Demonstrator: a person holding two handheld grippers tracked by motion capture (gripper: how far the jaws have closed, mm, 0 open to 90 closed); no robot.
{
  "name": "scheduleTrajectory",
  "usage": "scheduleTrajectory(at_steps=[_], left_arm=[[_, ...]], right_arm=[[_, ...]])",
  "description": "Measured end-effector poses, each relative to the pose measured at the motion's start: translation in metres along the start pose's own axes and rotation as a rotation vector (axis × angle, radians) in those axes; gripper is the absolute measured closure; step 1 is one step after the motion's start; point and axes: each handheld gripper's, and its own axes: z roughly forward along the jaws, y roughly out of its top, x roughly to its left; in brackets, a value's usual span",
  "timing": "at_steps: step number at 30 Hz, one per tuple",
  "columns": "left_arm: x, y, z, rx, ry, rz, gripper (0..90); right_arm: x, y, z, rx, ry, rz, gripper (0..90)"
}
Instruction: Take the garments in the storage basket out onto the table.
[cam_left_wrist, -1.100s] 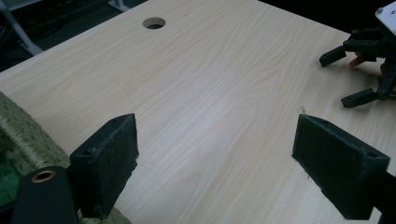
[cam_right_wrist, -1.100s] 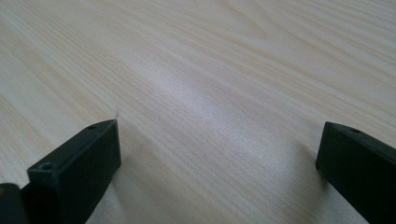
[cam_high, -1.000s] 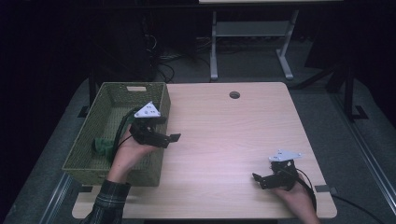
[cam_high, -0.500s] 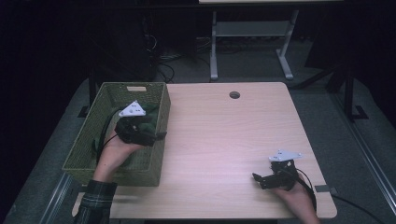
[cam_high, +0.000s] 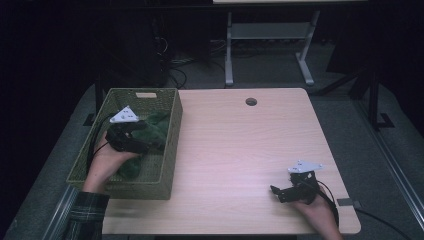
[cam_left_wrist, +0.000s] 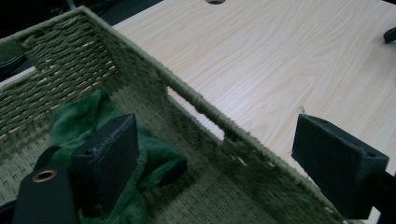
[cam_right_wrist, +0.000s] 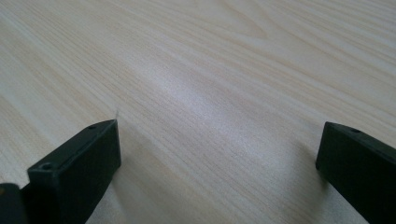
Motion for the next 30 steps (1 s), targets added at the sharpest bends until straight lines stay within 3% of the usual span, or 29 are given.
scheduleTrajectory(at_steps=[14,30], left_arm=[[0.026,-0.015,0.004,0.043,0.044,-0.017,21.9],[0.060,-0.037,0.024,0.127,0.092,-0.072,33.3]], right_arm=[[0.000,0.000,0.000,0.000,0.000,0.000,0.0],[0.000,0.000,0.000,0.003,0.001,0.004,0.0]])
